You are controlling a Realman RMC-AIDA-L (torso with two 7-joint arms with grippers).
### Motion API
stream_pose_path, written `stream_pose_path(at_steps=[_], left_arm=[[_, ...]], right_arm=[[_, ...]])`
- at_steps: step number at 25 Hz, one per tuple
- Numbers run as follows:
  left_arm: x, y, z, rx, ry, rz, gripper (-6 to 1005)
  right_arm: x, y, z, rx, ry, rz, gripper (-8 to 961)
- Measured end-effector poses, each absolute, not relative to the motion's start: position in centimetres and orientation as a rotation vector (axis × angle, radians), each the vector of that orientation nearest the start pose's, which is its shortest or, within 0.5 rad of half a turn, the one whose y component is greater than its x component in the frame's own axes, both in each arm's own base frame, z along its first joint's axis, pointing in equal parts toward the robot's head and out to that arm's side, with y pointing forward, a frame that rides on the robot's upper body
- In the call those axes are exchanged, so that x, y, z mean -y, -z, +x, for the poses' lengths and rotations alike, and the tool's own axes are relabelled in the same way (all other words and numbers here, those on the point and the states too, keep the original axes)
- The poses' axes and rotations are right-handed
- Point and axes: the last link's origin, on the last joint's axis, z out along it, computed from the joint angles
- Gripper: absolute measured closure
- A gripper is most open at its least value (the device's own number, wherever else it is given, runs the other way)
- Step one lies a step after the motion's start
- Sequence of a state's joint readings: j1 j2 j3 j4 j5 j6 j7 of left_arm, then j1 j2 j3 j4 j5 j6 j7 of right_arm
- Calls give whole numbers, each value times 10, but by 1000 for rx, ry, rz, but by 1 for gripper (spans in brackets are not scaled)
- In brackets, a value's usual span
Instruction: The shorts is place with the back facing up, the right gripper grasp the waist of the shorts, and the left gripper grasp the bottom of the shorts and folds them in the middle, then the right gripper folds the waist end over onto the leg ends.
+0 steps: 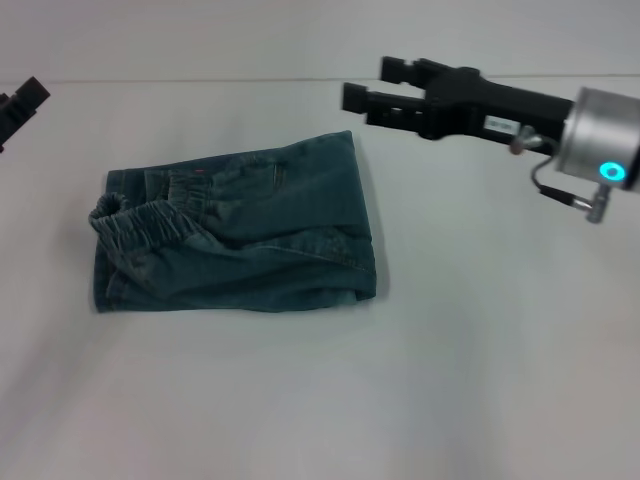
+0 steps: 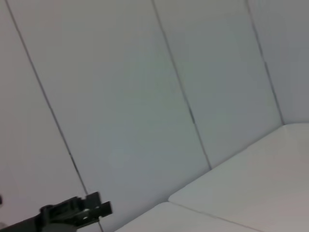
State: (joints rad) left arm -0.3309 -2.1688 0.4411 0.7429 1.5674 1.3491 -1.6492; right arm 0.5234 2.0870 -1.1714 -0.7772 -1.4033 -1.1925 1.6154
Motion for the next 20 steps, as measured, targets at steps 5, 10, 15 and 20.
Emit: stream_pose_path(at_steps=[5, 10, 15, 20], left_arm=[[-307, -63, -324, 1138, 1220, -1805, 322], [-293, -58, -320, 1141, 1282, -1858, 203], [-284, -49, -320, 1152, 1264, -1917, 122], [-280, -42, -317, 1127, 1271, -1959, 125]], right_arm=[[-368, -3, 211, -767, -1033, -2430, 10], [-354, -12, 235, -745, -1033, -2376, 11], [-345, -16, 259, -751, -1019, -2302, 10], [-338, -19, 266, -721, -1016, -2310, 9]])
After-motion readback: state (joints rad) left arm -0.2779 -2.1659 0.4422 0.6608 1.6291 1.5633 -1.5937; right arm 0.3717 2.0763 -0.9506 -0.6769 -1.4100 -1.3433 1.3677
